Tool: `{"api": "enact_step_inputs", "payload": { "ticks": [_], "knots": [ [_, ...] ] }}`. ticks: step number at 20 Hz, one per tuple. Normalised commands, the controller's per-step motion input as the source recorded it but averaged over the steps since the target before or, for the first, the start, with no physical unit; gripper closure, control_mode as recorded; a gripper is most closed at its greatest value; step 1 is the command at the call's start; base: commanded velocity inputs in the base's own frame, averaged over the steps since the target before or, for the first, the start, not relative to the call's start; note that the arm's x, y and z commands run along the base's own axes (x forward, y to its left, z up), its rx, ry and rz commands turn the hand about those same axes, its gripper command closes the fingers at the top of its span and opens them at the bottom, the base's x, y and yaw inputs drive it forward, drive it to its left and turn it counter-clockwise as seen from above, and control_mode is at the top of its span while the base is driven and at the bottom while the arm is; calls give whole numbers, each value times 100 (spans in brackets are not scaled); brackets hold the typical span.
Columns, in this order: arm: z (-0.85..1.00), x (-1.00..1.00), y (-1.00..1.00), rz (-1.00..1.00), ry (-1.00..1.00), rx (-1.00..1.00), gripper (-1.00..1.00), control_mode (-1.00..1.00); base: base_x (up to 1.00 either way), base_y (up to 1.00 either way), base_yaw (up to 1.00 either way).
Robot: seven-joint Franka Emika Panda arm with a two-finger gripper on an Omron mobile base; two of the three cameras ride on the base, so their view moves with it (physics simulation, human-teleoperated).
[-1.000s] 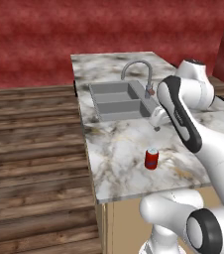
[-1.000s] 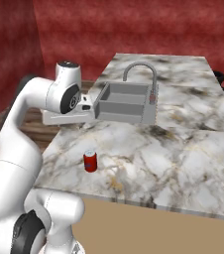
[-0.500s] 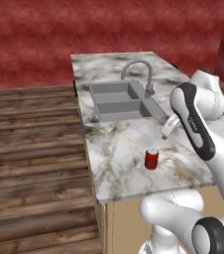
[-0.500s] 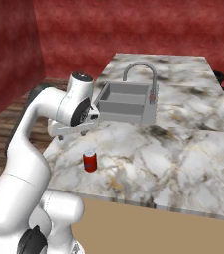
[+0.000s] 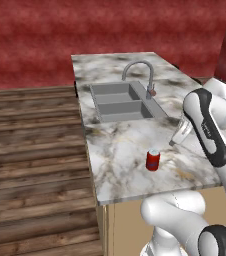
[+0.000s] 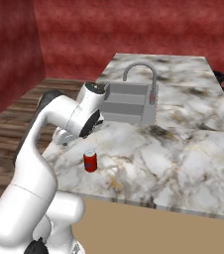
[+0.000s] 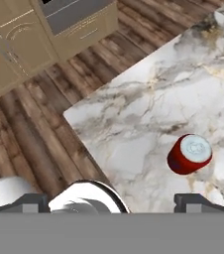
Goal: Pick the can from the counter and place it in the open cabinet.
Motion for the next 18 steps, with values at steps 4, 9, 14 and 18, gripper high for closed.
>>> {"api": "enact_step_inputs", "payload": {
  "ticks": [4,9,14,18],
  "knots": [
    [-18,-3,-7,19,-10,6,-100,-100,0,0,0],
    [-18,0,-2,19,-9,5,-100,-100,0,0,0],
    [-17,0,-1,20,-11,6,-100,-100,0,0,0],
    [-21,0,-9,21,-10,7,-100,-100,0,0,0]
  ]
}}
